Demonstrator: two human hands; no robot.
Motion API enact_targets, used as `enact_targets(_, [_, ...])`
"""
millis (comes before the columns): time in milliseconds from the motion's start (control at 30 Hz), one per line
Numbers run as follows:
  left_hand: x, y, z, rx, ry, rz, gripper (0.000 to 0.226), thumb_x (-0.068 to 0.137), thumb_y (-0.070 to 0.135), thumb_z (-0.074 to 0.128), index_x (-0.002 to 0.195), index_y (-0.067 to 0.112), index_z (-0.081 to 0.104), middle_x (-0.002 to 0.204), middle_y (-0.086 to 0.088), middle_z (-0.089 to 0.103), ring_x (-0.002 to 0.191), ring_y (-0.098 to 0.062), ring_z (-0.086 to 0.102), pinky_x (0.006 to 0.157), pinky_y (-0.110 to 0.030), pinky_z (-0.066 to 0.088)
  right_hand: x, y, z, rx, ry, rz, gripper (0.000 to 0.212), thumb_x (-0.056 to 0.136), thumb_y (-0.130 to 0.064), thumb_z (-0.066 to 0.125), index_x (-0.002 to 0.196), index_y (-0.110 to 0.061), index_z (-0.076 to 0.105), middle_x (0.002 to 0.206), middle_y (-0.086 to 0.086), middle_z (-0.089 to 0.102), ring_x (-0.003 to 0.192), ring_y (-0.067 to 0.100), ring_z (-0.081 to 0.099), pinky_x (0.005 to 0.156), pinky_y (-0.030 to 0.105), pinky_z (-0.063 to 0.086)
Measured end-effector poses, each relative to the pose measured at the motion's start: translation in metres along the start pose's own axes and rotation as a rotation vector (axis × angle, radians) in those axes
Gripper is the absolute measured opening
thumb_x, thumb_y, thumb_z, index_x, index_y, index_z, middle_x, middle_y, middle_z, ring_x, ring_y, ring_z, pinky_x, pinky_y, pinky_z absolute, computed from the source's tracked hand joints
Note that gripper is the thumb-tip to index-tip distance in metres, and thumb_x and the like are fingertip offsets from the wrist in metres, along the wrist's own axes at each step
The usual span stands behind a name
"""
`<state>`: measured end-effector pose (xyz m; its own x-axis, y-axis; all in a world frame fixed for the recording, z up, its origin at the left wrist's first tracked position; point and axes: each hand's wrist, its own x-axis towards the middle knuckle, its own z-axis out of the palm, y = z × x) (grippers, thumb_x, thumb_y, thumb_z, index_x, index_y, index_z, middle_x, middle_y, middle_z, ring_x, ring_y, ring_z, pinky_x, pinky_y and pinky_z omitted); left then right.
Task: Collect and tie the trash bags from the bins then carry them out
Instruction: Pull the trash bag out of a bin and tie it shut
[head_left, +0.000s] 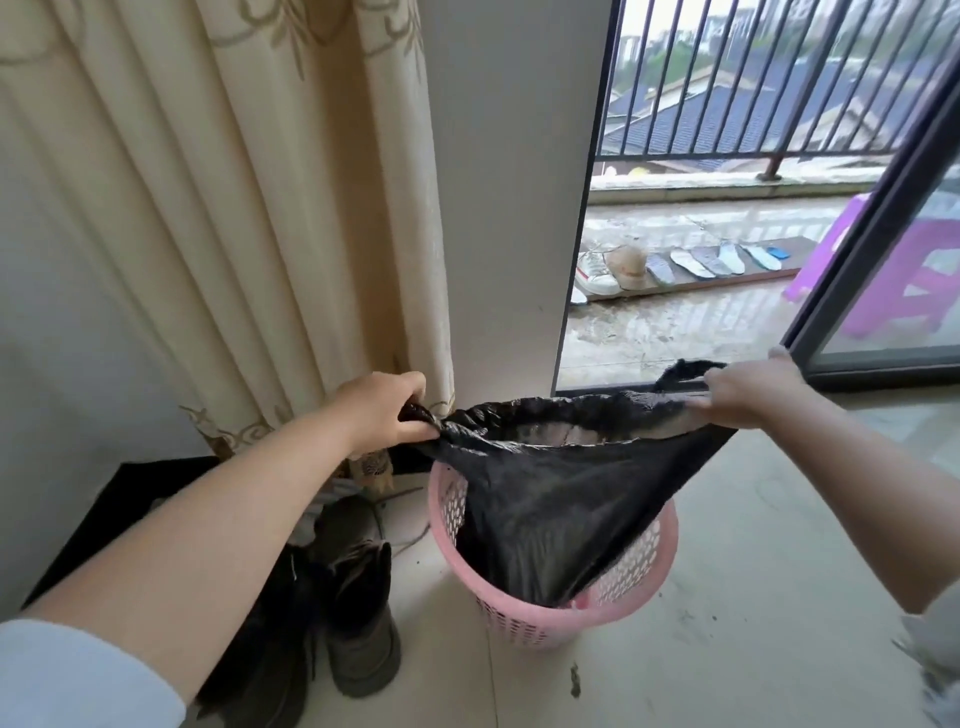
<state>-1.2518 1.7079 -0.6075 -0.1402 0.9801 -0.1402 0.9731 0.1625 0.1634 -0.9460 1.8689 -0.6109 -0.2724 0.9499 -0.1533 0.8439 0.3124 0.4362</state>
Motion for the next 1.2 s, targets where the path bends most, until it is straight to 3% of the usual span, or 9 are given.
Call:
enact_targets(167, [0.000,0.006,-0.017,0.489,-0.321,-0.114,0.039,0.090,0.026,0.056,0.124,0.007,0.056,0.110,-0.009,0.061,0.096,-0.025,0.057,0.083,-0.032,0.048,0.005,-0.022,-0.017,0.056,0.131,0.216,0.053,0.090,-0.006,0.039,0.140,-0.004,0.024,0.123,0.008,0.062,0.108,0.026,0.060,0.074,0.027,0.034])
enact_targets(267, [0.007,0.006,-0.015,0.512,-0.261,-0.299,0.039,0.093,0.011,0.049,0.131,0.004,0.050,0.122,-0.014,0.050,0.115,-0.028,0.055,0.096,-0.032,0.046,0.005,-0.030,-0.016,0.003,0.054,0.291,0.039,0.088,-0.007,0.044,0.127,-0.012,0.052,0.124,-0.001,0.061,0.110,0.018,0.058,0.069,0.025,0.029])
enact_targets(467, [0.008,0.027,-0.018,0.122,-0.179,-0.373,0.033,0.095,0.003,0.039,0.123,-0.004,0.054,0.129,-0.017,0.056,0.120,-0.030,0.054,0.100,-0.035,0.044,0.003,-0.029,-0.023,0.684,0.127,0.453,0.022,0.088,-0.008,0.044,0.098,-0.001,0.063,0.100,0.014,0.062,0.101,0.031,0.060,0.082,0.032,0.045])
enact_targets(567, [0.010,0.040,-0.024,-0.390,0.027,-0.353,0.024,0.093,-0.001,0.037,0.086,0.008,0.058,0.088,-0.009,0.057,0.085,-0.022,0.057,0.079,-0.029,0.044,0.006,-0.029,-0.043,1.194,0.159,0.407,0.021,0.084,-0.010,0.052,0.068,0.004,0.056,0.069,0.015,0.053,0.072,0.028,0.051,0.052,0.028,0.035])
enact_targets(633, [0.010,0.050,-0.032,-0.707,0.156,-0.286,0.029,0.088,-0.011,0.035,0.085,0.006,0.059,0.104,-0.010,0.051,0.086,-0.017,0.052,0.071,-0.016,0.033,0.005,-0.034,-0.055,1.517,0.191,0.353,0.016,0.080,-0.006,0.056,0.081,0.008,0.063,0.075,0.026,0.057,0.072,0.024,0.047,0.053,0.026,0.032])
enact_targets(733, [0.003,0.064,-0.047,-1.024,0.321,-0.167,0.057,0.083,-0.014,0.039,0.138,0.002,0.041,0.149,-0.004,0.028,0.127,-0.017,0.035,0.083,-0.013,0.029,-0.005,-0.035,-0.076,1.738,0.311,0.231,0.018,0.081,-0.007,0.058,0.089,0.006,0.065,0.060,0.011,0.046,0.056,0.017,0.036,0.049,0.021,0.030])
enact_targets(867, [0.002,0.077,-0.065,-1.055,0.485,-0.016,0.053,0.083,-0.010,0.045,0.133,0.007,0.050,0.143,-0.001,0.041,0.134,-0.014,0.036,0.097,-0.013,0.026,-0.022,-0.029,-0.111,1.689,0.534,0.072,0.034,0.085,-0.012,0.055,0.093,0.022,0.055,0.062,0.007,0.040,0.060,0.020,0.033,0.054,0.029,0.024])
enact_targets(1033, [-0.003,0.123,-0.113,-1.073,0.618,0.205,0.037,0.085,-0.008,0.053,0.120,0.001,0.061,0.123,-0.009,0.061,0.107,-0.015,0.057,0.082,-0.003,0.044,-0.058,0.006,-0.164,1.683,0.777,0.107,0.033,0.087,-0.011,0.051,0.097,0.019,0.056,0.064,0.008,0.044,0.058,0.016,0.036,0.054,0.028,0.028])
enact_targets(1200, [-0.012,0.192,-0.167,-1.055,0.573,0.489,0.044,0.083,-0.013,0.051,0.124,0.003,0.059,0.130,-0.009,0.056,0.105,-0.013,0.054,0.075,-0.002,0.047,-0.111,0.079,-0.209,1.732,1.034,0.258,0.019,0.093,-0.011,0.042,0.084,-0.011,0.058,0.064,-0.005,0.043,0.056,0.005,0.038,0.047,0.013,0.032])
